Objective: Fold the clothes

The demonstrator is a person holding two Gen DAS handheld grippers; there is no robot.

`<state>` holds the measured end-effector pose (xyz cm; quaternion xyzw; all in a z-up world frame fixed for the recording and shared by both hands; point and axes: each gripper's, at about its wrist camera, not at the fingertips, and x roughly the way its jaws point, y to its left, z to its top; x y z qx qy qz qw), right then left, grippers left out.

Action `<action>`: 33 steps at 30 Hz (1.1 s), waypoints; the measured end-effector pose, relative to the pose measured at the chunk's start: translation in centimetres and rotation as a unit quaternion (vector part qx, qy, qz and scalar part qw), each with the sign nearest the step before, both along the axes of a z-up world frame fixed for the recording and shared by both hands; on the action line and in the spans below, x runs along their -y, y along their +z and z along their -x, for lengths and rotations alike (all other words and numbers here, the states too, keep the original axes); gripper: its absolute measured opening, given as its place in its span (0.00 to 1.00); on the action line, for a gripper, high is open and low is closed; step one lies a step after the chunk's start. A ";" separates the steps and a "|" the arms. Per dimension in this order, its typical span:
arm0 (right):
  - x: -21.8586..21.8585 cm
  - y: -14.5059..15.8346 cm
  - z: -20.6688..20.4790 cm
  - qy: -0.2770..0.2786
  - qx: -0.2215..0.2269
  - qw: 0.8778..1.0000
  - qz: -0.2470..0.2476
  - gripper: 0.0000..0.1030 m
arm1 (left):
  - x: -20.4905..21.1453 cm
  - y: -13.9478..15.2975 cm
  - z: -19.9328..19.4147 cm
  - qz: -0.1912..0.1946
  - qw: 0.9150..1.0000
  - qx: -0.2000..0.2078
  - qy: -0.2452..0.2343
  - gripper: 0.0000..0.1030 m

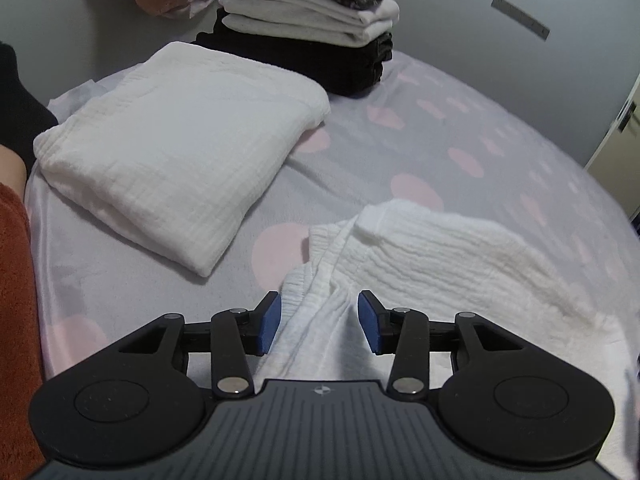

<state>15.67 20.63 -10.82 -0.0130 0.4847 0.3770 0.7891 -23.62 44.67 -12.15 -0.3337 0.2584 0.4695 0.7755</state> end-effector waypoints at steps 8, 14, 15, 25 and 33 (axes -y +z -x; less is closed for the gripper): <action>2.6 -2.5 2.8 0.030 -0.029 0.999 0.026 0.50 | 0.5 0.3 0.9 -0.004 1.000 0.014 0.004 0.48; 2.1 -3.7 3.1 0.019 -0.033 0.999 0.020 0.32 | 0.7 0.3 1.7 -0.003 1.000 0.016 0.011 0.48; 2.1 -3.7 3.1 0.018 -0.036 0.999 0.017 0.18 | 0.7 0.3 1.9 -0.002 1.000 0.018 0.014 0.48; 2.4 0.8 4.5 0.017 -0.049 0.998 -0.034 0.06 | 0.3 0.9 3.1 0.003 0.999 0.042 0.019 0.46; -1.5 6.8 8.4 0.054 -0.075 0.993 -0.073 0.05 | -0.8 1.4 6.2 0.021 0.993 0.097 0.056 0.39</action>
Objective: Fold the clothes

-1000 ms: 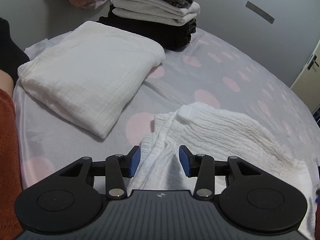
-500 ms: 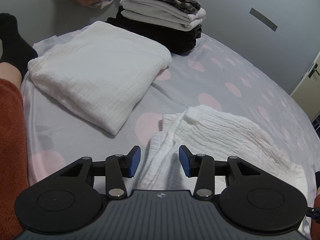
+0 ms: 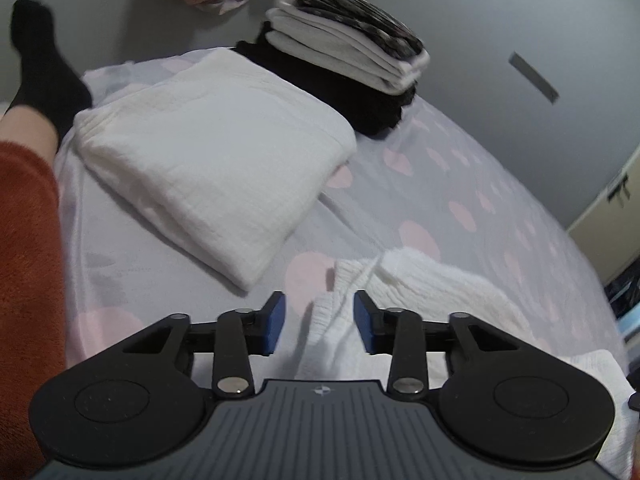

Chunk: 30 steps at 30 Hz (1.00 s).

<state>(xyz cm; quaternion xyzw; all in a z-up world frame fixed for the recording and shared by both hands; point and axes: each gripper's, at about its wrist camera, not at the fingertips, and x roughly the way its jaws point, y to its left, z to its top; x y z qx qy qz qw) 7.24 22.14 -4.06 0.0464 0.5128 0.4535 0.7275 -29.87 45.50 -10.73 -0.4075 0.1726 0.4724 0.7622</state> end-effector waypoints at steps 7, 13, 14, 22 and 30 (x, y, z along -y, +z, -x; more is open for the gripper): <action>-6.4 3.8 4.8 0.055 -0.010 0.998 -0.024 0.05 | -0.7 0.3 2.3 0.008 0.999 0.034 0.025 0.35; -13.0 4.8 9.8 0.124 -0.009 0.991 -0.041 0.05 | -0.9 0.4 3.2 0.012 0.998 0.052 0.030 0.34; -14.1 4.6 10.8 0.137 -0.008 0.990 -0.040 0.05 | -0.9 0.4 3.4 0.012 0.998 0.055 0.030 0.34; -21.3 -1.8 16.7 0.203 -0.023 0.979 0.013 0.05 | -1.0 0.3 3.8 0.016 0.998 0.063 0.024 0.33; -24.1 -5.7 17.7 0.210 -0.024 0.976 0.054 0.13 | -0.9 0.3 3.7 0.018 0.998 0.059 0.016 0.33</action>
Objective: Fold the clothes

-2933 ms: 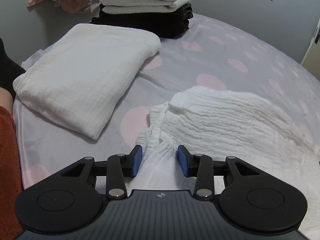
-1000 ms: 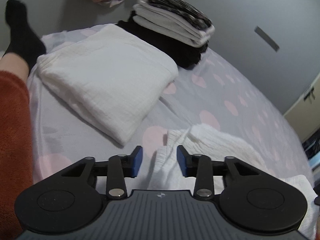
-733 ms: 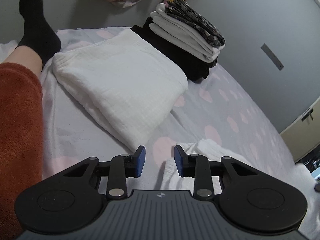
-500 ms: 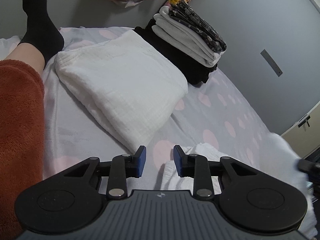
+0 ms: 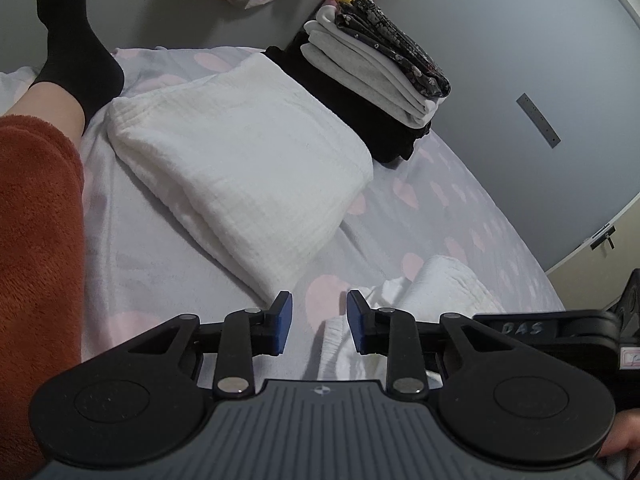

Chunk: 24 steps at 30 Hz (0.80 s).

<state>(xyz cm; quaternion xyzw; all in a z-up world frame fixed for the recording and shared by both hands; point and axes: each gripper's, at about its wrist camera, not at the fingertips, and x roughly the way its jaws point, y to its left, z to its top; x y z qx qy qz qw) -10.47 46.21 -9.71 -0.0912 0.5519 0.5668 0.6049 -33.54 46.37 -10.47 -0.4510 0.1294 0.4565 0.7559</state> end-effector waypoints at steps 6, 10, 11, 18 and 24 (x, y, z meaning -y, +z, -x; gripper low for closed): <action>3.7 5.0 -1.0 0.036 0.036 0.996 -0.070 0.30 | 1.0 0.8 0.1 -0.013 0.999 0.021 -0.024 0.33; 7.8 6.9 -2.7 0.029 0.069 0.993 -0.096 0.31 | 2.2 1.2 -0.4 -0.014 0.997 0.045 -0.064 0.40; 9.0 6.8 -3.4 0.021 0.076 0.992 -0.097 0.31 | 2.6 1.4 -0.5 -0.012 0.995 0.058 -0.074 0.44; 17.0 4.2 -7.9 -0.056 0.089 0.991 -0.077 0.32 | 4.8 2.4 -2.8 0.014 0.991 0.044 -0.125 0.58; 21.0 1.5 -10.1 -0.099 0.057 0.992 -0.053 0.33 | 5.6 2.0 -5.0 0.025 0.990 -0.046 -0.134 0.14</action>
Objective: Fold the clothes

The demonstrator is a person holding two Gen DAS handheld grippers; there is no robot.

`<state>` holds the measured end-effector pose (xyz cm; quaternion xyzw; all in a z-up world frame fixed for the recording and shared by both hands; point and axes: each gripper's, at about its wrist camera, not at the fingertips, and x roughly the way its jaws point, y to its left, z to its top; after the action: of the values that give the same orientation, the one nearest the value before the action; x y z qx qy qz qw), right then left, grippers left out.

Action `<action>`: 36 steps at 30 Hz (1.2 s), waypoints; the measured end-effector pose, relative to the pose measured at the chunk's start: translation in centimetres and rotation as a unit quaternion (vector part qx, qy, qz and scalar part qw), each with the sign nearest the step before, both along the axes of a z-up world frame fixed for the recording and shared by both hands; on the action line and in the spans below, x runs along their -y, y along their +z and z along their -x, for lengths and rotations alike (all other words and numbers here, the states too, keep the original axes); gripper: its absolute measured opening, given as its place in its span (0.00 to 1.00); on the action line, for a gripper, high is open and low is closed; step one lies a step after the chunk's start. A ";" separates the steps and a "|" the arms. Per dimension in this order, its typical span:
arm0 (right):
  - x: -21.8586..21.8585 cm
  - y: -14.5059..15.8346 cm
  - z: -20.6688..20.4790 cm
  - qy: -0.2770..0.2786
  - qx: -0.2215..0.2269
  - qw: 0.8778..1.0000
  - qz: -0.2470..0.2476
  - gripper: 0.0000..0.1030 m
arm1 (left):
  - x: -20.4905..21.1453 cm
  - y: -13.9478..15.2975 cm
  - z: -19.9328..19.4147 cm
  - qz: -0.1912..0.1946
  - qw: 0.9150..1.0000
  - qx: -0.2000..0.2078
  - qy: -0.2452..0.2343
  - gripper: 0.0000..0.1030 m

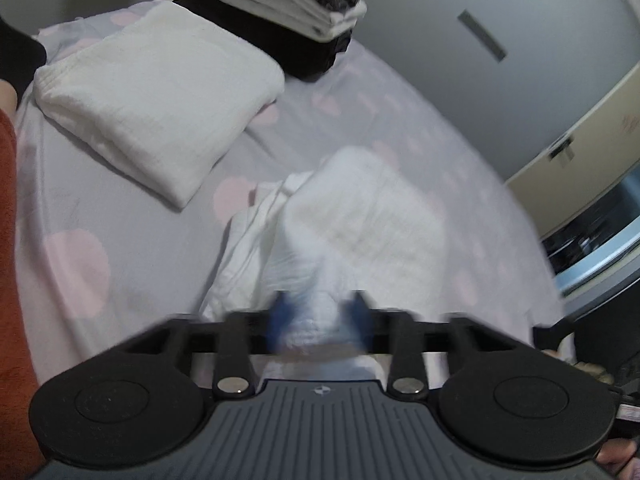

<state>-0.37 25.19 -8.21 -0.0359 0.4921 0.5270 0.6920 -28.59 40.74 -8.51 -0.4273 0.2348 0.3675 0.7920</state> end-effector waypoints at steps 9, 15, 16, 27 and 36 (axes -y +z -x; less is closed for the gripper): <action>0.4 -1.7 2.7 0.078 0.007 0.997 0.004 0.33 | 0.4 -2.8 -1.6 -0.026 0.985 -0.168 -0.010 0.09; -0.8 -5.5 3.8 0.099 0.025 0.992 0.074 0.31 | 0.9 -3.4 -1.9 -0.027 0.981 -0.190 -0.012 0.18; -0.8 -5.4 3.5 0.097 0.019 0.993 0.071 0.31 | 1.0 -3.0 -1.7 -0.030 0.982 -0.184 -0.011 0.21; -0.6 -2.3 -0.2 0.055 0.061 0.996 0.020 0.33 | -2.8 2.7 -4.4 -0.118 0.982 -0.117 -0.088 0.51; -1.7 -3.2 -2.7 0.036 0.081 0.996 0.003 0.34 | -12.9 -1.4 -9.1 -0.061 0.991 -0.012 -0.115 0.54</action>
<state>2.37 26.86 -11.46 -0.0981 0.4343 0.5459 0.7098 -19.49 53.67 -9.92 -0.3438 0.2692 0.2932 0.8505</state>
